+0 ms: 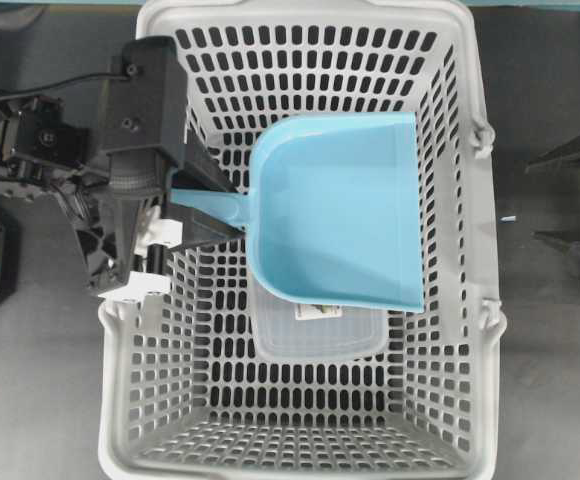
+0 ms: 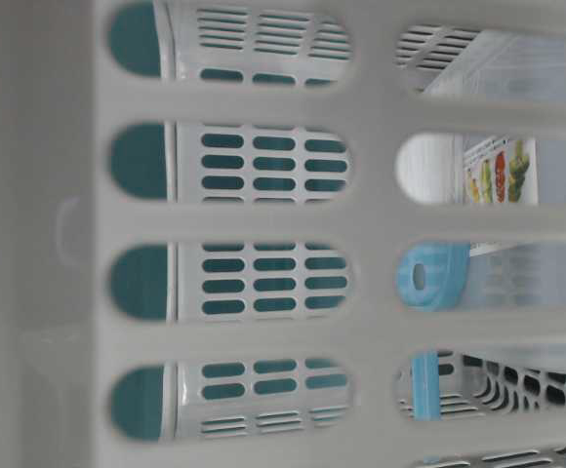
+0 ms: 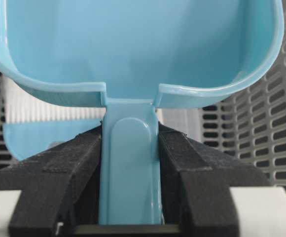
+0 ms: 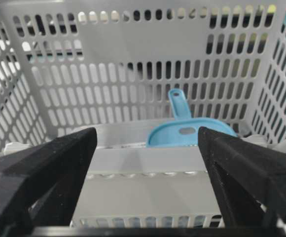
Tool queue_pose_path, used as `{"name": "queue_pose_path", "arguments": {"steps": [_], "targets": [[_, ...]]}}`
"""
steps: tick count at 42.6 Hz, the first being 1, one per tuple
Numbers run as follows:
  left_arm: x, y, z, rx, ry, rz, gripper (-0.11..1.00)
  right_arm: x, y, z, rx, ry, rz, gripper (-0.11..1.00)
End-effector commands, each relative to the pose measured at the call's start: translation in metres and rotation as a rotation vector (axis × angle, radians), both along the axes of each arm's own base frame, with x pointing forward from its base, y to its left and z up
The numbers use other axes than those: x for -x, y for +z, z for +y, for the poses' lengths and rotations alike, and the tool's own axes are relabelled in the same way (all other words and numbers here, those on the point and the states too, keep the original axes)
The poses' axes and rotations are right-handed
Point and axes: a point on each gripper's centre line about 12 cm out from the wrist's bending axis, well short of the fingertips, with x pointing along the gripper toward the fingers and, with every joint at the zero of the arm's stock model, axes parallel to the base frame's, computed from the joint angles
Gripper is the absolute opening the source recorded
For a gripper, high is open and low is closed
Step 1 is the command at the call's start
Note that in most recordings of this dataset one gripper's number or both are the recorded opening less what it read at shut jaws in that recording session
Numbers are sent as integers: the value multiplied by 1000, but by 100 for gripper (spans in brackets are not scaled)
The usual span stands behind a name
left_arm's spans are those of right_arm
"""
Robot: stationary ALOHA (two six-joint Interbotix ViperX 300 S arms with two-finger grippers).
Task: Pick up the dustpan from the shopping basket with the left arm.
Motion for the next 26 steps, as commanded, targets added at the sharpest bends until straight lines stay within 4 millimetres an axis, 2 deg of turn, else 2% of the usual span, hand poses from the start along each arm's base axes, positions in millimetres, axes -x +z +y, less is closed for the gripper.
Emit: {"name": "queue_pose_path", "arguments": {"steps": [1,26], "targets": [[3,10,1,-2,1,-35,28,-1,4,0,-6,-1,-14,79],[4,4,3,-4,3,-32,28,-1,2,0,-6,-1,-9,79]]}}
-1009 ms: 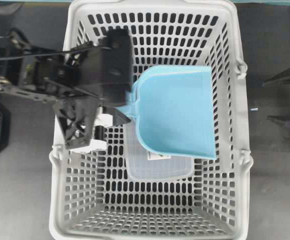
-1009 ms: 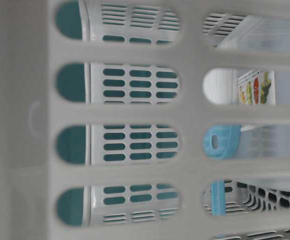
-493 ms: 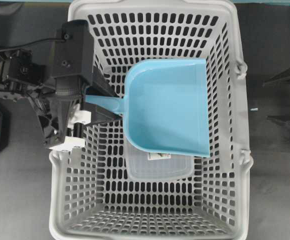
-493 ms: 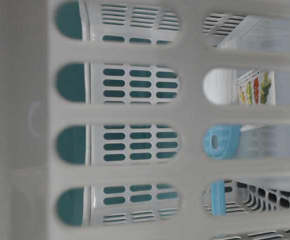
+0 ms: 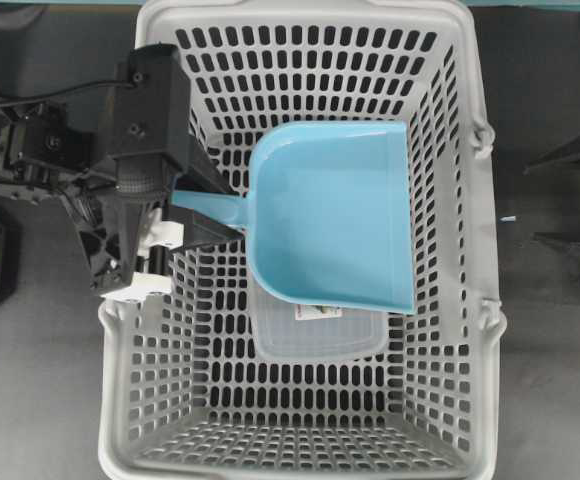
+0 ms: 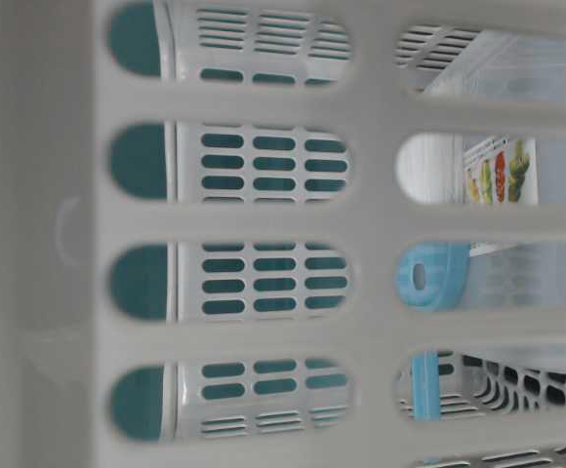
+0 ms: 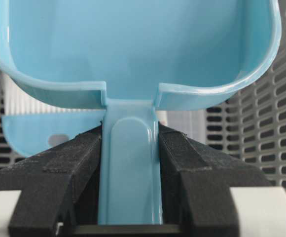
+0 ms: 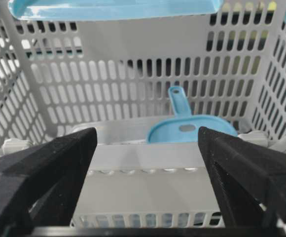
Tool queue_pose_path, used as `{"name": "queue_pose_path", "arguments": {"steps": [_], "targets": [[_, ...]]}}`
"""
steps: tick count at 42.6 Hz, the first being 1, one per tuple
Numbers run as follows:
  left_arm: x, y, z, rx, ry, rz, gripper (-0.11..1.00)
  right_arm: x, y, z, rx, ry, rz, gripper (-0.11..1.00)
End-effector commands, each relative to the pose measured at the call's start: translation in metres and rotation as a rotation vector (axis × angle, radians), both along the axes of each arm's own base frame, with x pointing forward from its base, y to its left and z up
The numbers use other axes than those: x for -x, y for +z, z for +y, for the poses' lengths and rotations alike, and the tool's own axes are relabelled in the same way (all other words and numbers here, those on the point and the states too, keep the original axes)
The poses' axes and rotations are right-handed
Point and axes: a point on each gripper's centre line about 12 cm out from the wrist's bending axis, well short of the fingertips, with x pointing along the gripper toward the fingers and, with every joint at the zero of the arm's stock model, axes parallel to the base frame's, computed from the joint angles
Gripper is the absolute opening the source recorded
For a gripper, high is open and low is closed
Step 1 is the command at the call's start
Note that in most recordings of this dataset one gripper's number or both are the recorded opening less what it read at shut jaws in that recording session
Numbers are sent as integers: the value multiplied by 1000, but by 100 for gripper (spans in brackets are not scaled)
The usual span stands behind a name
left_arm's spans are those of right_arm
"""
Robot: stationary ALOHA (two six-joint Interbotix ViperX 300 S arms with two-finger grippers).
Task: Pick up the dustpan from the shopping basket with the left arm.
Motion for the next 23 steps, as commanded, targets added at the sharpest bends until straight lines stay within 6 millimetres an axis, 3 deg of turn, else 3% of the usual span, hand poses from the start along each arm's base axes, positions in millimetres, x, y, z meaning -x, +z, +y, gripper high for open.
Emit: {"name": "queue_pose_path", "arguments": {"steps": [1,23], "targets": [[4,11,2,-2,2,-42,28,-1,3,0,-5,-1,-11,79],[5,8,2,-1,4,-35,28,-1,2,0,-5,-1,-9,79]]}}
